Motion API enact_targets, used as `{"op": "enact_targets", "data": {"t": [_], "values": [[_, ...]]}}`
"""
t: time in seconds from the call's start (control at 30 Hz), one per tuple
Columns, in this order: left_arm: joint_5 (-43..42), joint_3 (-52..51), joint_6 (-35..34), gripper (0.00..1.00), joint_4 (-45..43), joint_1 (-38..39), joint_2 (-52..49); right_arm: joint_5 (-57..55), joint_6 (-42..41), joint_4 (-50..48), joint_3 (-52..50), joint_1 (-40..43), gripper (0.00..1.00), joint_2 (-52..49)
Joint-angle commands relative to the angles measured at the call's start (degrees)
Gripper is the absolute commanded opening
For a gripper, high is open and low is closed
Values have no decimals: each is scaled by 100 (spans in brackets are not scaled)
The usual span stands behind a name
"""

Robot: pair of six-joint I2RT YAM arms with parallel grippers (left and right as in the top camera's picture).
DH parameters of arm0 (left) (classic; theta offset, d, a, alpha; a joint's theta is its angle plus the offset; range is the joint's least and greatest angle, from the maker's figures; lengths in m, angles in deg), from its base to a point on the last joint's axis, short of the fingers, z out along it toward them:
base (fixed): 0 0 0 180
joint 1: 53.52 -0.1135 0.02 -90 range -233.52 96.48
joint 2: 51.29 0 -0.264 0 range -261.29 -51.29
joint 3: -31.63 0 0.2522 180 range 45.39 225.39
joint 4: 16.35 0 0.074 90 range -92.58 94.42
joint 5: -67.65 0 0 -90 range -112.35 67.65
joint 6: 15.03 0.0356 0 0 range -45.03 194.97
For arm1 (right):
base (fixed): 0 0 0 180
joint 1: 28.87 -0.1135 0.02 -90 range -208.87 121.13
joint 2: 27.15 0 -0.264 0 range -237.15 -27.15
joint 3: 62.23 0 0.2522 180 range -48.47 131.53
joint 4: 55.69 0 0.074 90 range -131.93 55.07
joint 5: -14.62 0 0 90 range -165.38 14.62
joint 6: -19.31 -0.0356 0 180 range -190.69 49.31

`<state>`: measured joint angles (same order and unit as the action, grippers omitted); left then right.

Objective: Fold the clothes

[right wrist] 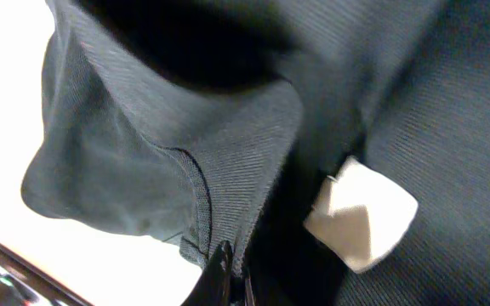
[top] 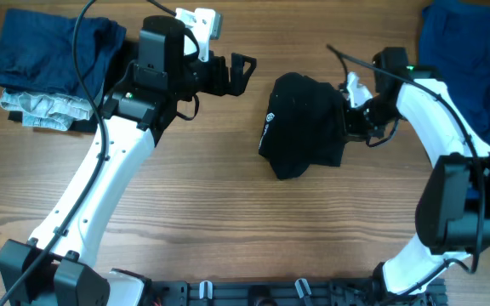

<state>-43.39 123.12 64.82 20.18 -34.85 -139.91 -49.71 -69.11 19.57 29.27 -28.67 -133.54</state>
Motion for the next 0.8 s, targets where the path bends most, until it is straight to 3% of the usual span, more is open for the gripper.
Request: {"op": "enact_targets", "data": {"t": [0.0,0.5,0.57,0.63,0.67,0.77], "values": [[79,-13,101,100,-17,-17,-44,-262,-1191,70,-68,63,4,151],[138,-13,101,100,20,-17,-44,-1182,-2229,-448,-1263,610,4,151],[232,-13,105,100,72,-17,-44,-1191,-2129,-439,-1261,614,27,151],[269,-13,199,100,109,-17,-44,-1147,-2103,-363,-1255,614,84,153],[269,-13,271,100,118,-15,-44,-1036,-2031,-328,-1244,614,92,160],[269,-13,378,100,127,-17,-44,-605,-1764,-238,-1069,614,98,361]]}}
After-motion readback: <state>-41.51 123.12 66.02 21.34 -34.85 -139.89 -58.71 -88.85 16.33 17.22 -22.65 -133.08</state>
